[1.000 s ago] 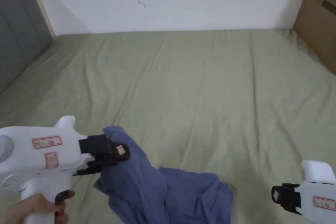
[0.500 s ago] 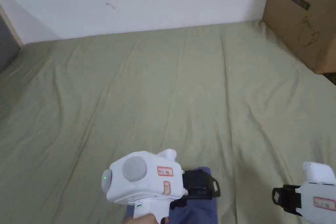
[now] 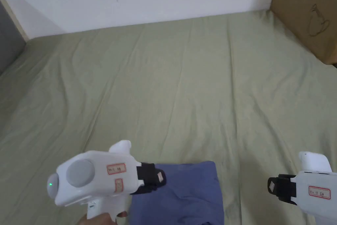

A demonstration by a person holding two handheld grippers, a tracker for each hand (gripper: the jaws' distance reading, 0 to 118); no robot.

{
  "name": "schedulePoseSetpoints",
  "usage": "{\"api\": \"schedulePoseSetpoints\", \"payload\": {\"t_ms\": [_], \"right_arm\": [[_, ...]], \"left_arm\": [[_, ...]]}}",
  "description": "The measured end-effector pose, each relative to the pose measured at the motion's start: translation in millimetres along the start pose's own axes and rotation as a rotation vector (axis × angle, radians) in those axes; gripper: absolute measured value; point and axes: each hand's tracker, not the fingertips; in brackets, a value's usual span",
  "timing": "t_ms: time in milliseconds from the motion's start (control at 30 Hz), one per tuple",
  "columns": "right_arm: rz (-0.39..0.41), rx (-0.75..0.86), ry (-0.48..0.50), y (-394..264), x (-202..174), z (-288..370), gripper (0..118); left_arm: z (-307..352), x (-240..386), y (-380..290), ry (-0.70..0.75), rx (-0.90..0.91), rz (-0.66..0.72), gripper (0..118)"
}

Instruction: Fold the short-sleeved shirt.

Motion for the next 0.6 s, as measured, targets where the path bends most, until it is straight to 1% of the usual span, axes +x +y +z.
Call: {"api": "schedulePoseSetpoints", "payload": {"t_ms": [67, 133, 167, 233, 300, 400, 500, 533, 600], "right_arm": [[-0.001, -0.004, 0.006, -0.6, -0.3, -0.8, 0], [0.002, -0.006, 0.004, -1.8, -0.5, -0.9, 0], [0.003, -0.008, 0.004, -2.1, 0.0, -1.0, 0], [0.002, -0.011, -0.002, -2.8, 2.3, -0.6, 0], [-0.003, -0.012, -0.006, -3.1, 6.0, -0.1, 0], [-0.013, -0.013, -0.012, -4.1, 9.9, 0.0, 0], [-0.019, -0.014, -0.012, -5.8, 11.7, -0.7, 0], [-0.021, -0.015, -0.010, -6.2, 12.0, -1.1, 0], [-0.022, -0.018, -0.011, -6.6, 11.8, -2.0, 0]], "left_arm": [[-21.8, -0.2, -11.0, -0.033, -0.058, 0.013, 4], [-42.8, 8.5, -24.1, -0.067, -0.096, -0.032, 2], [-51.5, 12.4, -29.2, -0.067, -0.113, -0.043, 2], [-69.7, 17.3, -37.6, -0.088, -0.161, -0.018, 1], [-83.0, 27.8, -42.5, -0.069, -0.159, -0.022, 0], [-97.9, 41.5, -46.5, -0.025, -0.163, -0.078, 0], [-101.6, 63.3, -54.5, -0.053, -0.196, -0.105, 0], [-104.1, 69.9, -58.0, -0.071, -0.208, -0.146, 0], [-109.7, 84.7, -66.0, -0.070, -0.236, -0.185, 0]]}}
